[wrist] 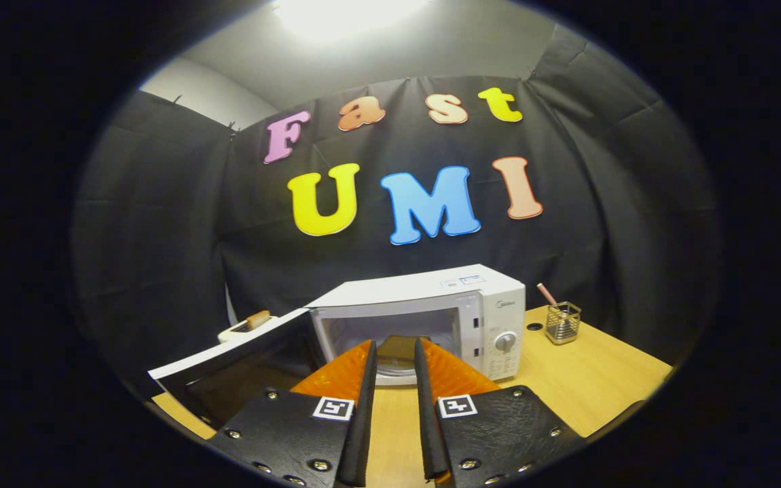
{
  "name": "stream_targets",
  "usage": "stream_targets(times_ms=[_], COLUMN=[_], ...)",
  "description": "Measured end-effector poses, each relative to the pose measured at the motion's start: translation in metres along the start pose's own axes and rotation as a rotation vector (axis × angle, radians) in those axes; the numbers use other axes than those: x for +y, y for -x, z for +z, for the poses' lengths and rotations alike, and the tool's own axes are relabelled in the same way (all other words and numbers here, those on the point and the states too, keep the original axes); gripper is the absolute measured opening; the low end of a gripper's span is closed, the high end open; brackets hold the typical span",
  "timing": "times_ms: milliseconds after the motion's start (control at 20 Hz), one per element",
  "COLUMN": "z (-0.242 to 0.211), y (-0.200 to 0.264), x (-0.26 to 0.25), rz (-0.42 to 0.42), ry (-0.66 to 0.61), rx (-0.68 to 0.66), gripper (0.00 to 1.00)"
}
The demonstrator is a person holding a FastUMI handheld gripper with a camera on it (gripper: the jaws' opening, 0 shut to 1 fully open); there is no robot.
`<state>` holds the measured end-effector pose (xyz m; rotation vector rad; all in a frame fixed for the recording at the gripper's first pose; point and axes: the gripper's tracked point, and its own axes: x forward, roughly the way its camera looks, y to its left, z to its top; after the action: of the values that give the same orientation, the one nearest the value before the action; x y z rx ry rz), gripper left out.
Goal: Open the microwave, put the food inside, and close the microwave door.
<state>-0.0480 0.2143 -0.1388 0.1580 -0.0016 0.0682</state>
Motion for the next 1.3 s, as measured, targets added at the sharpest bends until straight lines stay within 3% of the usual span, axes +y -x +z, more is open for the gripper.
stream_targets(times_ms=[50,100,150,500,750,900,1300], z=[-0.002,-0.001,0.001,-0.029,-0.059,-0.077,-0.099], y=[0.001,0.014,0.012,0.039,0.044,0.042,0.024], x=[0.016,0.029,0.044,0.166,0.236,0.258,0.251], rz=[0.046,0.063,0.099,0.378,0.523,0.556,0.519], ry=[-0.012,-0.021,-0.014,0.016,0.012,0.012,-0.002], rx=[0.001,0.003,0.002,0.091,0.140,0.162,0.199], gripper=[0.20,0.20,0.08,0.11,0.11,0.11,0.03])
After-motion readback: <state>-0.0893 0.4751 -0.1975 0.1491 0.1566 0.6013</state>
